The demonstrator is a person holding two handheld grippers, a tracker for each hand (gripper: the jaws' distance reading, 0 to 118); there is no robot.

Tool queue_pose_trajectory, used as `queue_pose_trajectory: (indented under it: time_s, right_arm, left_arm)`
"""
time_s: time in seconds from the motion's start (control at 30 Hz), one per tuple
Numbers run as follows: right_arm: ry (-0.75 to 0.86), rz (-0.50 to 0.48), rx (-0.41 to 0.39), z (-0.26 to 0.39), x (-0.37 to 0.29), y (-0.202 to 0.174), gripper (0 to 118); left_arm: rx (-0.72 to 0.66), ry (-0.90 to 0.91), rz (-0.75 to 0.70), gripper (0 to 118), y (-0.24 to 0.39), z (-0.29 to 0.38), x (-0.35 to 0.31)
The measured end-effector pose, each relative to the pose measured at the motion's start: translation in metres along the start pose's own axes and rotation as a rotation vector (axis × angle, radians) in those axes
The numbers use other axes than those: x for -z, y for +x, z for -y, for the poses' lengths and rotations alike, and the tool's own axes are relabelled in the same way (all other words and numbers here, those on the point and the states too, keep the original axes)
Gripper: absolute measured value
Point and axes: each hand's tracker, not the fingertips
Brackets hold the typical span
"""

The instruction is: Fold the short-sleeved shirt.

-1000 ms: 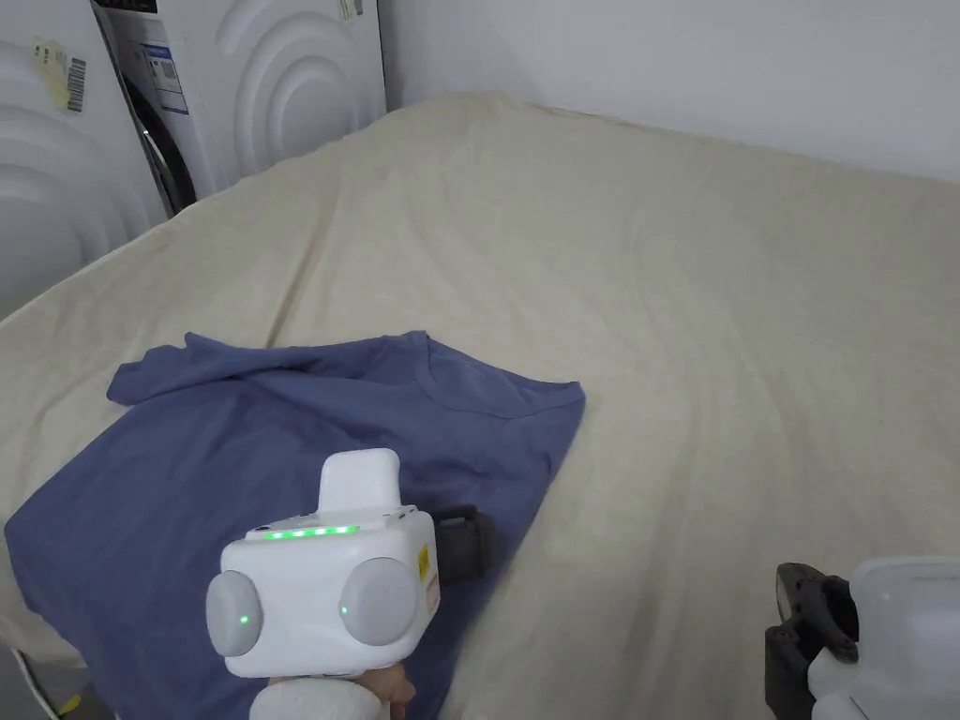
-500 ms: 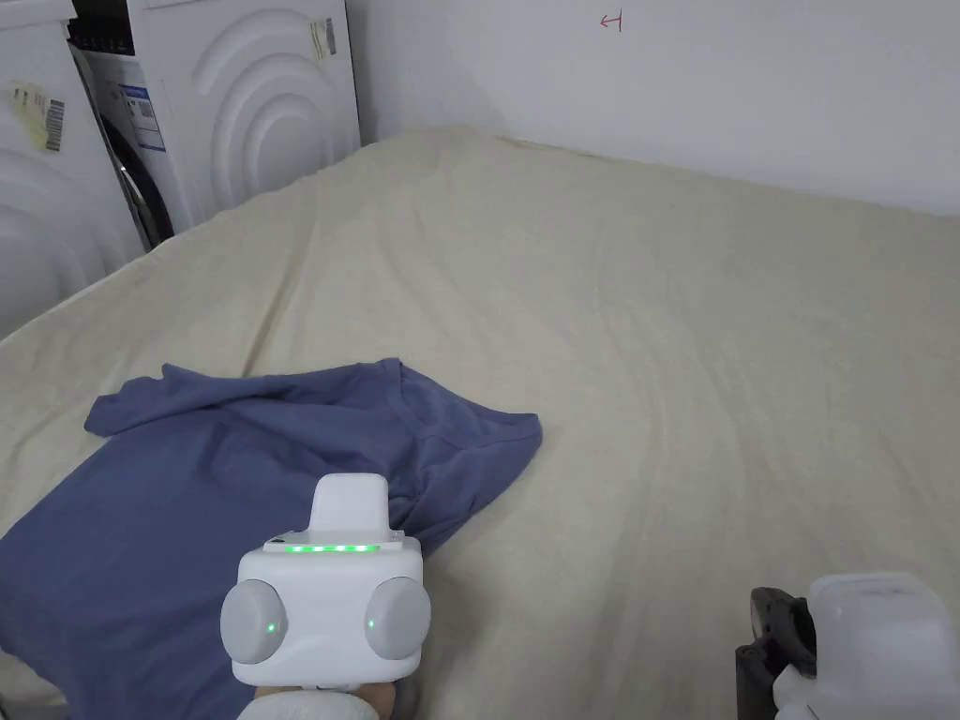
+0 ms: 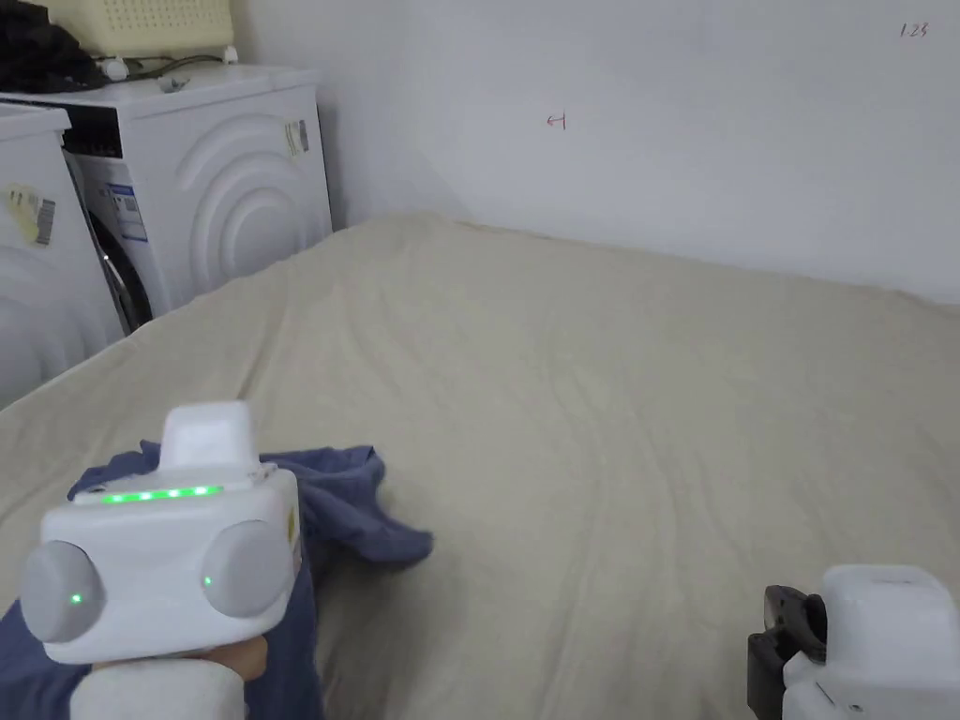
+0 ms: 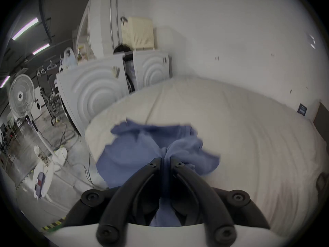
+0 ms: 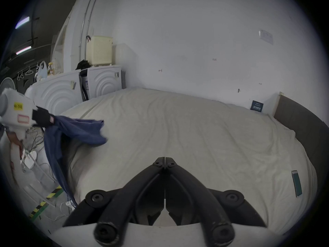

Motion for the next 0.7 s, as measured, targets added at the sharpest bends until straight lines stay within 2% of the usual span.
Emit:
queue_pose_trajectory:
  time_s: [0.17, 0.37, 0.43, 0.57, 0.7]
  right_arm:
    - [0.049, 0.039, 0.036, -0.006, -0.026, 0.023, 0]
    - [0.121, 0.115, 0.069, -0.012, -0.068, 0.060, 0]
    - [0.147, 0.157, 0.093, -0.013, -0.081, 0.075, 0]
    - [0.178, 0.252, 0.137, -0.008, -0.108, 0.106, 0]
    - [0.189, 0.359, 0.175, 0.001, -0.136, 0.139, 0]
  left_arm:
    - [0.017, 0.177, 0.109, 10, 0.021, -0.054, -0.068]
    - [0.067, 0.294, 0.301, 10, 0.076, -0.102, -0.135]
    - [0.090, 0.353, 0.381, 10, 0.098, -0.111, -0.158]
    - [0.162, 0.362, 0.610, 10, 0.148, -0.120, -0.189]
    - [0.230, 0.373, 0.728, 10, 0.207, -0.108, -0.215]
